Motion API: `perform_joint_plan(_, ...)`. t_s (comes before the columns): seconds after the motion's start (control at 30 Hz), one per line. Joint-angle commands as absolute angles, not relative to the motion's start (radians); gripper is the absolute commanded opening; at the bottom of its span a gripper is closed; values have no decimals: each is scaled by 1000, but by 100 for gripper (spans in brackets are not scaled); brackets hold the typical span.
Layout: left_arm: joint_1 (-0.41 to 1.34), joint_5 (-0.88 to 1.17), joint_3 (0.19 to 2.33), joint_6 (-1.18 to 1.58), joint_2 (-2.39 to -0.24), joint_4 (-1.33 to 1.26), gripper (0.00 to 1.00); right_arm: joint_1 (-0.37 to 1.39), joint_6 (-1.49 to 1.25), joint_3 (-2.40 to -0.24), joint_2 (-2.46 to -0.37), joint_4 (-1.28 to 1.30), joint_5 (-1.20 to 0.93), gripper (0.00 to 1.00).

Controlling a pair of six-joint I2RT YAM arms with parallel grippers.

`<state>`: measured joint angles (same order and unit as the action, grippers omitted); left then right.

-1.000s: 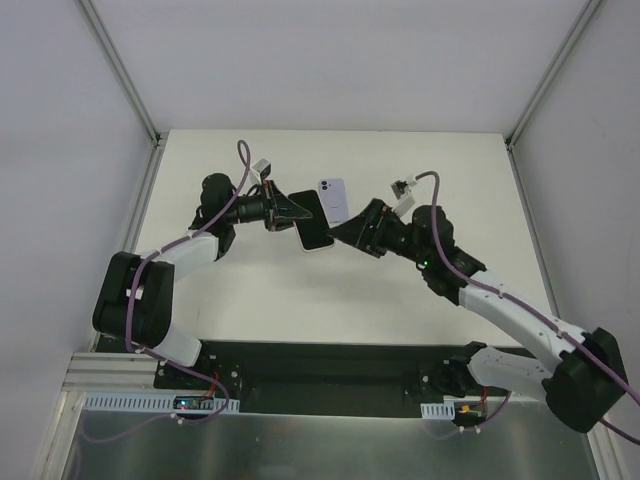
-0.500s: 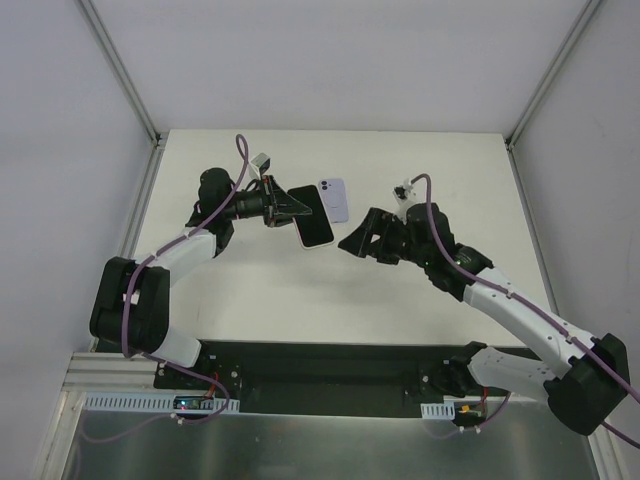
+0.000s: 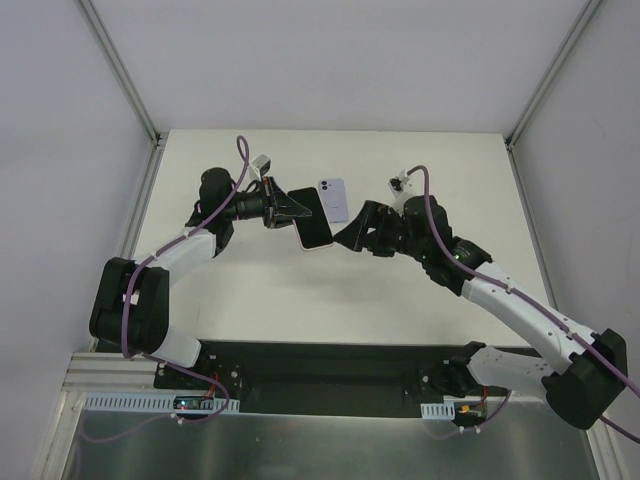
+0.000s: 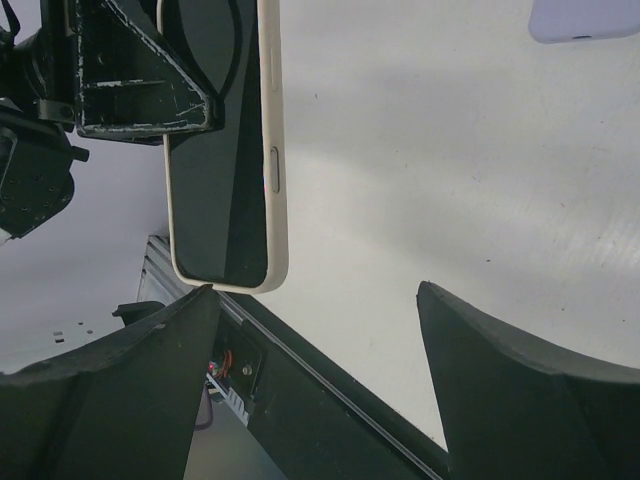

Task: Take the phone out of the phone case
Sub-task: Remove the phone case from the phone.

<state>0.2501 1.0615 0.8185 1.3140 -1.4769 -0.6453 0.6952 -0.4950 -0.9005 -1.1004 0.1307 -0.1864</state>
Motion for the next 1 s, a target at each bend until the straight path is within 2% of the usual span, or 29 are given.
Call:
perform_joint_plan(0.0, 258, 1055, 880, 1295, -1419, -696, 0, 703, -477, -954, -1130, 110, -169, 82)
perform_joint_plan(0.27, 258, 1057, 888, 1293, -1411, -689, 0, 715, -443, -982, -1192, 205, -89, 81)
perform_joint_plan(0.57, 258, 1061, 905, 1279, -1394, -667, 0, 796, -344, -1064, -1236, 417, 178, 80)
perform_joint_plan(0.77, 258, 1063, 911, 1276, -1394, -660, 0, 839, -316, -1094, -1242, 483, 282, 80)
perform_joint_plan(0.97, 258, 1063, 908, 1279, -1387, -658, 0, 857, -307, -1108, -1265, 482, 276, 80)
